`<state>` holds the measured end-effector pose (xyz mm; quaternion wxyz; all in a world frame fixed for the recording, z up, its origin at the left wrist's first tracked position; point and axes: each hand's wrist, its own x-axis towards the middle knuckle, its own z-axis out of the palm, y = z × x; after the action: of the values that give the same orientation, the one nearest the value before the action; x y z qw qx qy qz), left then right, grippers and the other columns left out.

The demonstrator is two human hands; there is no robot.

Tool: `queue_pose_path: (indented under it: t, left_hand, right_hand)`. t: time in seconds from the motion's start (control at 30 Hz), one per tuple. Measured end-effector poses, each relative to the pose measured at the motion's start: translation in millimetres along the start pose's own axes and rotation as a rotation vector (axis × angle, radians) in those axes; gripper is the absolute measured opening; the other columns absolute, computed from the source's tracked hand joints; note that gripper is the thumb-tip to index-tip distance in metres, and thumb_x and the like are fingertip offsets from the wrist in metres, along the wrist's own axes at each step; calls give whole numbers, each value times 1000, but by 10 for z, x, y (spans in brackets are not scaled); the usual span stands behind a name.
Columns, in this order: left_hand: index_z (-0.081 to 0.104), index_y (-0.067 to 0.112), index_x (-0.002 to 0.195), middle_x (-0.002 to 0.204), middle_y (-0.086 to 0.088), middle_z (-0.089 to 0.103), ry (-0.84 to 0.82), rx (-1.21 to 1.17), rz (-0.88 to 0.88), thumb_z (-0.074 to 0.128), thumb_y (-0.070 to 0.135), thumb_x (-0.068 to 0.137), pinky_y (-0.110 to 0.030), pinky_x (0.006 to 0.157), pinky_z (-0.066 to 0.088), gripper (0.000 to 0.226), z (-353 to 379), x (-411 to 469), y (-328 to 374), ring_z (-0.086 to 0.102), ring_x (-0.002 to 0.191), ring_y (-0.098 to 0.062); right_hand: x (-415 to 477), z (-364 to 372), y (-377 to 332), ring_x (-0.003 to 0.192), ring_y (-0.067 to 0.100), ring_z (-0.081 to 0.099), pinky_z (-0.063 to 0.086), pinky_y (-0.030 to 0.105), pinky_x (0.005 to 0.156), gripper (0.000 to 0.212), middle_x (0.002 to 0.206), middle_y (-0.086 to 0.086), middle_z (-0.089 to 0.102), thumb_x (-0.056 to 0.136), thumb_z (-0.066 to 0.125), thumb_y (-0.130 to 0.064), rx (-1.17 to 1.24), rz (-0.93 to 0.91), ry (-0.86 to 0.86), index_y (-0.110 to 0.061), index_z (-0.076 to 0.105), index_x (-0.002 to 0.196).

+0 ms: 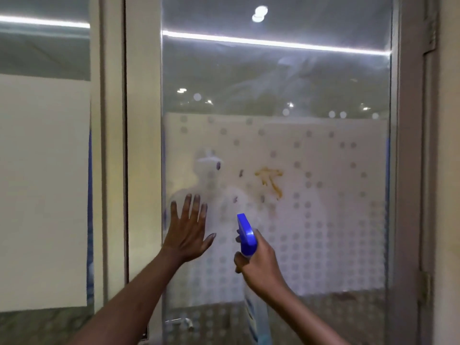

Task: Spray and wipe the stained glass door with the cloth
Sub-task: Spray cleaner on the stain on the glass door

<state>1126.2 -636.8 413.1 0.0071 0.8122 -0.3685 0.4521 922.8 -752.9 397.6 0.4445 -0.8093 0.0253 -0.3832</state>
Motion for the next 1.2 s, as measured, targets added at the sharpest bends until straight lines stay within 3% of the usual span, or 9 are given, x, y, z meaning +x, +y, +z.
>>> queue_pose_path:
  t: [0.27,0.4,0.67,0.83,0.97,1.2]
  left_hand:
    - [32,-3,144,153,-31,20,103,35,-8,41,61,86,-71,108,18,87,179,308,-274,13,144,-46]
    - [32,-2,144,153,-30,21,192,63,30,43,60,86,-70,109,18,86,276,301,-337,14,144,-44]
    - [28,0,146,155,-28,18,189,94,33,40,61,89,-69,111,15,85,301,293,-353,14,144,-45]
    - [28,0,146,155,-29,19,166,92,25,38,61,89,-69,111,16,84,280,296,-344,14,144,-46]
    - [27,1,147,156,-27,17,161,75,23,37,63,90,-68,111,17,85,270,290,-343,14,144,-45]
    - [27,3,148,156,-25,18,126,58,8,37,65,89,-68,110,20,86,274,295,-341,14,145,-43]
  right_hand:
    - [537,-326,-353,67,31,65,56,34,59,25,97,10,61,80,55,-4,-52,-74,21,-13,56,102]
    - [790,-416,-569,53,18,67,58,47,68,25,94,8,62,79,54,-4,-84,-119,12,-11,56,103]
    - [972,-343,-689,55,16,69,58,44,69,25,101,13,65,80,56,-5,-182,-94,-4,-2,54,105]
    - [933,-249,-515,58,18,70,58,47,73,28,94,22,65,80,55,-4,-184,-17,-55,0,53,108]
    - [941,-159,-455,62,21,70,59,44,69,23,100,16,63,81,57,-4,-197,-21,-68,-5,53,104]
    - [984,-99,-430,59,18,71,57,41,63,14,84,20,63,80,58,-6,-231,6,-55,-3,52,92]
